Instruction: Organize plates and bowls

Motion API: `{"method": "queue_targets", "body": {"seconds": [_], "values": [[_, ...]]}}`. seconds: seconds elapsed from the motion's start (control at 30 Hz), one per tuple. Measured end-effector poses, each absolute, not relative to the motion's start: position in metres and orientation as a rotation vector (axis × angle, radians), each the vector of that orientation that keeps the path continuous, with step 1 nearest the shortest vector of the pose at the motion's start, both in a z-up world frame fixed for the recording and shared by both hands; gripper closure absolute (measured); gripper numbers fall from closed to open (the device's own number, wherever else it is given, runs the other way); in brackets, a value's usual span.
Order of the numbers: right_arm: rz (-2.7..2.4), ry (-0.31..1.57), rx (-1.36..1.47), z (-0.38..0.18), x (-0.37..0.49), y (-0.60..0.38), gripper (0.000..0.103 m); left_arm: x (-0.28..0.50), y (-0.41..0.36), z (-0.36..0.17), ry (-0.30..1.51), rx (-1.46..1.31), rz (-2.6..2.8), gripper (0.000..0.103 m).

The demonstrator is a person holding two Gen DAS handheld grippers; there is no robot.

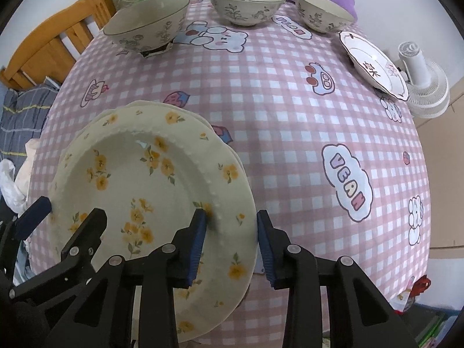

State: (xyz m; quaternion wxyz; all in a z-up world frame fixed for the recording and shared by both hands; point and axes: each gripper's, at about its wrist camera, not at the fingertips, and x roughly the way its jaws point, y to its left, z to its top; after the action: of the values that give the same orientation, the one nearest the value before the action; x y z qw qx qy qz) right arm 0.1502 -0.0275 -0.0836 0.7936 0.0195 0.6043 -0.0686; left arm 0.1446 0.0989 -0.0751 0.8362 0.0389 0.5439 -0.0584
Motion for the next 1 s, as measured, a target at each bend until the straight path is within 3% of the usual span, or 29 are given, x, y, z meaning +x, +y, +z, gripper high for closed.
{"method": "queue_targets", "body": {"seconds": [0.43, 0.73, 1.0], "values": [[-0.149, 1.292, 0.108, -0.083, 0.148, -0.033, 0.057, 0.149, 0.103, -0.073, 1.157, 0.094, -0.147, 0.021], [-0.135, 1.17, 0.151, -0.044, 0.141, -0.055, 0.048, 0.153, 0.087, -0.045, 1.109, 0.084, -0.159, 0.013], [-0.068, 1.093, 0.161, -0.019, 0.146, -0.09, 0.047, 0.157, 0.058, -0.018, 1.029, 0.061, -0.168, 0.012]]}}
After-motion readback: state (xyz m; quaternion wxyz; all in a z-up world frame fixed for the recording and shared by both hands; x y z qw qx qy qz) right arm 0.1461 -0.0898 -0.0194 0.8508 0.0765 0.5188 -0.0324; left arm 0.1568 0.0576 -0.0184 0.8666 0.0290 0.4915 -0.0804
